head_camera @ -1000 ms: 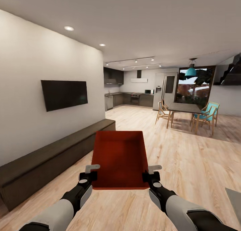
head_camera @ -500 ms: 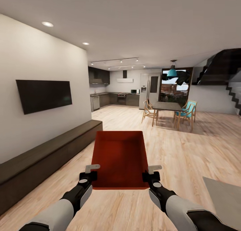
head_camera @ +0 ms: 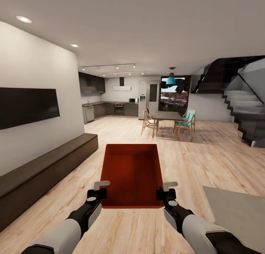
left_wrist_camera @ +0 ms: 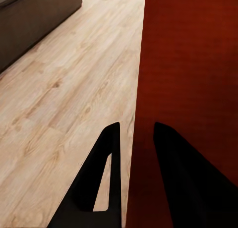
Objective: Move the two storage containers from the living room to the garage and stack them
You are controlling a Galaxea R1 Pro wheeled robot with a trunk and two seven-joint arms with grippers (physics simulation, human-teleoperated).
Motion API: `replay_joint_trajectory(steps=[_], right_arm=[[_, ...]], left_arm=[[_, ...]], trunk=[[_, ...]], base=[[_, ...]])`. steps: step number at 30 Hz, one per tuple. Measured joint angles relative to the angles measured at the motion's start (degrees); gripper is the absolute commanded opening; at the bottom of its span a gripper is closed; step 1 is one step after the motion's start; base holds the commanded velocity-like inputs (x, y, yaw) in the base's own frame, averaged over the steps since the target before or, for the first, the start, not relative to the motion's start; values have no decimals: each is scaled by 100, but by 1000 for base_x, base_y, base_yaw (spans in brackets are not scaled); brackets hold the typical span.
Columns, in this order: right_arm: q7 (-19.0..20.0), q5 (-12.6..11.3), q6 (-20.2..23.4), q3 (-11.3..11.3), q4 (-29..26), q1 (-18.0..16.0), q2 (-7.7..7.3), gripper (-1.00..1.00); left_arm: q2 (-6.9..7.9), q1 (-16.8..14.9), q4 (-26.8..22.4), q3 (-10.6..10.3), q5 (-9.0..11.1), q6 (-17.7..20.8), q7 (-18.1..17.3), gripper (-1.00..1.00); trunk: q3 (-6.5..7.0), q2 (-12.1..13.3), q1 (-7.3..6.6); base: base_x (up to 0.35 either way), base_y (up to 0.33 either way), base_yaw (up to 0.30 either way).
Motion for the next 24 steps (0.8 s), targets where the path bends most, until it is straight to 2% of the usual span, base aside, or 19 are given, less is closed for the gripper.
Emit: replay_joint_trajectory(steps=[10, 15, 24], right_arm=[[0, 4, 0, -5, 0, 2, 0, -100], [0, 3, 0, -1, 0, 0, 0, -100], [3, -8, 16, 3, 1, 3, 1, -100]], left_arm=[[0, 0, 0, -1, 0, 3, 1, -100], [0, 0, 2, 1, 0, -3, -1, -100], [0, 0, 8, 2, -1, 10, -1, -100]], trunk=[[0, 0, 0], [0, 0, -1], [0, 0, -3]], base=[[3, 0, -283], [107, 0, -266], [291, 0, -40]])
